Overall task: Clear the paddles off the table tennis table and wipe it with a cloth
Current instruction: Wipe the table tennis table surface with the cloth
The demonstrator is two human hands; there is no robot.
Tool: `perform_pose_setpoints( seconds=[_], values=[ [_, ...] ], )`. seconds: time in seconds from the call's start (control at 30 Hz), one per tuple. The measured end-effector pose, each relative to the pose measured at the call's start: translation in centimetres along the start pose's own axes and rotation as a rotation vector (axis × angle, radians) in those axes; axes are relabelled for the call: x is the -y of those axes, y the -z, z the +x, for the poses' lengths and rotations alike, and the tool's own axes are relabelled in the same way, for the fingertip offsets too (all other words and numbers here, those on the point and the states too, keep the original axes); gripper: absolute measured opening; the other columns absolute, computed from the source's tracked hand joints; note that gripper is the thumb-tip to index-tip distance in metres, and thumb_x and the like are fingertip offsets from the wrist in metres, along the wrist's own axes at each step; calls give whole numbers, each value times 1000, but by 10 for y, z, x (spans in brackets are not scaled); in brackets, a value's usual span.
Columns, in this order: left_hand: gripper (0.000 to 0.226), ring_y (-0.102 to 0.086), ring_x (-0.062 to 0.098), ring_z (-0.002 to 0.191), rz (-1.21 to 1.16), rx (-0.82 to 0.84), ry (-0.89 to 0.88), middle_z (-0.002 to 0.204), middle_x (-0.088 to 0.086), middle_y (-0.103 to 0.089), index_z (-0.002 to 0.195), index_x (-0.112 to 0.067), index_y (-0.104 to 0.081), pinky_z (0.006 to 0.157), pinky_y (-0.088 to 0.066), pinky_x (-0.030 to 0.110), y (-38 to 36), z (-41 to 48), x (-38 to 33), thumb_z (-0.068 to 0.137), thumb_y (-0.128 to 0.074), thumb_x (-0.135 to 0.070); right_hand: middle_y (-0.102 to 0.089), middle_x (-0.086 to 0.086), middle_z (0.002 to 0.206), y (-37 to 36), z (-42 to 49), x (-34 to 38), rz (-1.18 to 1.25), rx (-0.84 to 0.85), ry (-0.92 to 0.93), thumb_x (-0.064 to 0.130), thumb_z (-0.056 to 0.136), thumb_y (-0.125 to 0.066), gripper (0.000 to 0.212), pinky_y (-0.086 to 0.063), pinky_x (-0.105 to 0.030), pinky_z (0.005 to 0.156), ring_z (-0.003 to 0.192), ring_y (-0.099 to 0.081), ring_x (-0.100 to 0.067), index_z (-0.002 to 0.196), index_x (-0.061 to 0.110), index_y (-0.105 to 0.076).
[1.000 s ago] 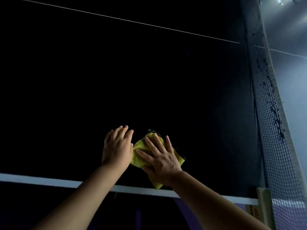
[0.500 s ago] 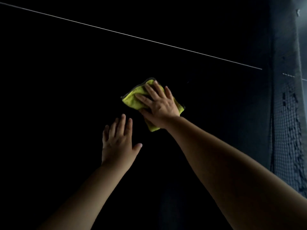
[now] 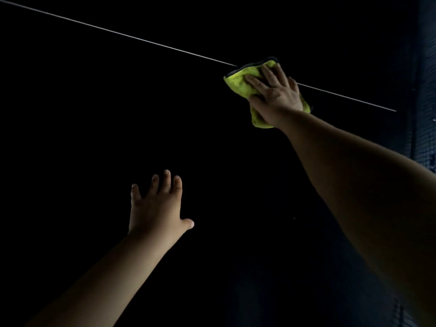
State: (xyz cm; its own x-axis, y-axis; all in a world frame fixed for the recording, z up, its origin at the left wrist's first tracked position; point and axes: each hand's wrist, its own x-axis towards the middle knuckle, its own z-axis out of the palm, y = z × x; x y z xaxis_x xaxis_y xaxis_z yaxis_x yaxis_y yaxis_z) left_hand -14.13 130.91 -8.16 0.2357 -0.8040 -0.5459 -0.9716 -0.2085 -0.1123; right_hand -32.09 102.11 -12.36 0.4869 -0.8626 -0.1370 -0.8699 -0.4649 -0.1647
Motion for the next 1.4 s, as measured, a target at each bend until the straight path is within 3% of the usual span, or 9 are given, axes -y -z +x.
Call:
perform_pose_setpoints(
  seconds=[0.17,0.3,0.47,0.7,0.87,1.03,1.17,1.4],
  values=[
    [101,4,24,145,-18,-25,-2,158,6,10,150,-19,4,116,-7,50,-4,-3,1,80,-51,-66,-1,4,165,2,-36,-8,55,21,-161,47,97,-34,56,1,-48,119,150,9,-23,151,48,-17],
    [101,1,26,146,-51,-61,-15,159,7,6,150,-18,0,116,-7,46,-7,-6,2,79,-55,-64,-1,2,165,-3,-82,16,59,27,-172,43,96,-39,57,2,-49,119,150,9,-24,151,47,-20],
    [100,0,24,146,-150,-110,-24,159,4,3,150,-20,-5,116,-9,45,-12,-12,8,77,-59,-62,-2,1,165,-17,-152,60,36,35,-91,44,95,-43,60,2,-49,119,150,9,-25,151,47,-21],
    [78,-1,21,145,-127,-360,-58,159,5,-5,150,-17,-12,116,-7,41,-47,-72,12,91,-43,-56,5,0,164,-49,-261,130,-42,54,-9,50,96,-40,62,8,-49,118,150,13,-24,151,49,-11],
    [73,-4,20,145,-158,-377,-71,158,4,-10,150,-16,-15,115,-9,40,-86,-133,38,92,-43,-51,-4,-4,164,-75,-337,182,-60,51,44,54,89,-31,63,0,-54,119,150,6,-29,151,47,-18],
    [71,-25,27,141,-198,-429,-80,151,11,-31,143,-9,-37,111,-22,46,-131,-193,70,85,-62,-42,-16,-7,163,-91,-411,235,-36,27,89,52,87,-32,63,-9,-57,119,150,-5,-34,149,44,-28],
    [72,-12,25,145,-159,-368,-83,156,9,-18,148,-12,-23,114,-13,42,-157,-234,88,91,-50,-47,-16,-7,163,-104,-465,271,-26,14,140,49,90,-35,61,-13,-59,118,150,-7,-36,150,45,-26],
    [73,-13,24,145,-176,-337,-154,156,8,-18,148,-13,-24,114,-13,42,-172,-273,87,90,-51,-48,-19,-5,162,-113,-534,278,-18,41,262,46,90,-42,61,-14,-59,117,149,-11,-34,149,44,-27]
  ],
)
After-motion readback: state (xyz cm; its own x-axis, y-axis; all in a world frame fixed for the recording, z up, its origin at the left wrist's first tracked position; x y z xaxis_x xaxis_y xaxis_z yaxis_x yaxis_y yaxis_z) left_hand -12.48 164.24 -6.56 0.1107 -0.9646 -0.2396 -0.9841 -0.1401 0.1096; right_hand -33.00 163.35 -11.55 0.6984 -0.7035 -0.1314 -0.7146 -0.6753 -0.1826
